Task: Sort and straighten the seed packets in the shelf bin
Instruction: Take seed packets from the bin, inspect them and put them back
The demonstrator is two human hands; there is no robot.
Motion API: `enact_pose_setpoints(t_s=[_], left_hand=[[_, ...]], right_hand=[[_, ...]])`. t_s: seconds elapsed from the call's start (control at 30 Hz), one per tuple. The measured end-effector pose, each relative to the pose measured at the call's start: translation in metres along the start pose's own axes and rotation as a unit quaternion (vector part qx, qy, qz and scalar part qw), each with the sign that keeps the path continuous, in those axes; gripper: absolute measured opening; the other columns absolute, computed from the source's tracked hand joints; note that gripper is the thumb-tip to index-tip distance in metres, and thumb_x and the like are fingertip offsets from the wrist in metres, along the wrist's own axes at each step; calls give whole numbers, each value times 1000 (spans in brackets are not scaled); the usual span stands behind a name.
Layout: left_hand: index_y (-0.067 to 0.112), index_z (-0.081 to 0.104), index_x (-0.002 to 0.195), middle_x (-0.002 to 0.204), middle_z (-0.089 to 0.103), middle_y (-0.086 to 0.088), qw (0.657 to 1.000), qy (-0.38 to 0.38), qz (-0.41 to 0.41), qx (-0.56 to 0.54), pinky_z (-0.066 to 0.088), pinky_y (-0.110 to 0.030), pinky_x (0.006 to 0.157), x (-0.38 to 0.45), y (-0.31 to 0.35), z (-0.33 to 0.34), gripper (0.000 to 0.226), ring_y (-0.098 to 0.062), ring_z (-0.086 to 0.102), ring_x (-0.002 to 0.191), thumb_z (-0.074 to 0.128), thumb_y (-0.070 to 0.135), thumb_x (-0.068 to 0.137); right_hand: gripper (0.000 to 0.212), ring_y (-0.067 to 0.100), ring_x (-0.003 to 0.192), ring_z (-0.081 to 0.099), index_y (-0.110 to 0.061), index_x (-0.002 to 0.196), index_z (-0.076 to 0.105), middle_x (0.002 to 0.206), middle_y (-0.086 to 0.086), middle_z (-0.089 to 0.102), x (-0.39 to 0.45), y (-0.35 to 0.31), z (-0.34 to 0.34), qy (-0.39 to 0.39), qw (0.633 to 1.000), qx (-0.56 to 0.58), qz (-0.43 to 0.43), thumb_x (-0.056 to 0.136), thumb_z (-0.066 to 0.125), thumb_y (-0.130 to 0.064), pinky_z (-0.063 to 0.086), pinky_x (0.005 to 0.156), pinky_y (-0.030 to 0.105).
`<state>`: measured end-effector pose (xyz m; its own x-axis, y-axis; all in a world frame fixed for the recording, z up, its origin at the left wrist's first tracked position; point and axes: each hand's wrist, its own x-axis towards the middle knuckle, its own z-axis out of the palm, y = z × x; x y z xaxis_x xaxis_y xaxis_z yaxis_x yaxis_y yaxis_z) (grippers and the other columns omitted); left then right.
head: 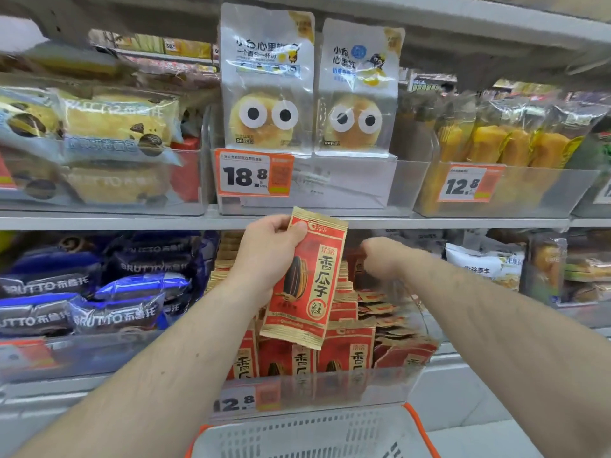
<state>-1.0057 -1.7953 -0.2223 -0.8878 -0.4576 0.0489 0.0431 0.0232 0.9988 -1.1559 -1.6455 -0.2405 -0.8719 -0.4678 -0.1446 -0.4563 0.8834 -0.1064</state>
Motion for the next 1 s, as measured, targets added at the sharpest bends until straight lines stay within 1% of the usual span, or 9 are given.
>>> enact_pose_setpoints(t_s=[0.13,0.23,0.33,0.47,0.63,0.73,0.87,0.93,1.0], left_hand=[[18,70,101,82,78,-1,1000,5,4,-1,62,-40,72,10,-3,-1,16,-20,76,73,56,26,102],[19,69,100,81,78,-1,1000,9,0,-10,61,-36,65,11,-4,-4,15,-19,76,71,56,25,102],[18,70,100,83,78,-2,1000,7,-1,-22,60,-35,62,12,-3,-7,16,-19,76,72,55,24,103],[18,70,99,84,78,-3,1000,5,7,-16,61,-36,65,11,0,-6,16,-21,76,73,56,24,102],[18,70,99,83,78,-2,1000,1,-4,-19,60,-38,67,6,0,-8,15,-21,76,73,56,24,102],[19,69,98,82,78,-3,1000,5,-10,-25,60,-38,66,2,-1,-9,15,-21,76,72,56,23,102],[18,70,100,82,78,-3,999,8,-21,-26,61,-37,65,-2,-3,-7,15,-21,76,71,56,23,102],[17,70,99,81,78,-4,999,9,-24,-29,62,-38,65,-4,-3,-6,15,-21,76,71,56,23,102],[16,69,100,81,78,-4,999,8,-27,-33,62,-39,67,-8,-3,-6,15,-22,76,71,56,23,102]], right_hand=[[29,26,112,54,-9,123,58,128,13,59,22,-1,0,-34,999,-30,19,100,41,-9,43,94,35],[36,28,127,50,-8,134,53,140,14,53,35,-3,4,-56,997,-32,37,103,36,-11,40,103,38],[39,27,133,46,-10,140,48,145,13,48,39,-5,6,-66,997,-23,44,104,34,-11,38,106,38],[39,23,117,49,-10,138,48,138,13,51,36,-4,7,-69,997,-23,35,102,36,-6,40,92,32],[42,18,97,45,-14,137,50,118,9,55,37,1,8,-53,998,-35,-1,98,40,-2,40,83,29],[39,19,94,46,-14,131,55,106,4,51,38,6,7,-40,999,-35,-2,97,41,-2,41,82,29],[37,21,93,49,-10,126,58,114,10,59,31,8,3,-36,999,-38,1,95,41,-1,41,79,30],[39,25,100,54,-9,126,59,122,11,61,22,8,0,-32,999,-28,-4,94,40,0,43,80,29],[51,25,121,54,-13,135,56,137,7,58,12,10,-4,-25,999,4,-21,91,38,3,46,92,29]])
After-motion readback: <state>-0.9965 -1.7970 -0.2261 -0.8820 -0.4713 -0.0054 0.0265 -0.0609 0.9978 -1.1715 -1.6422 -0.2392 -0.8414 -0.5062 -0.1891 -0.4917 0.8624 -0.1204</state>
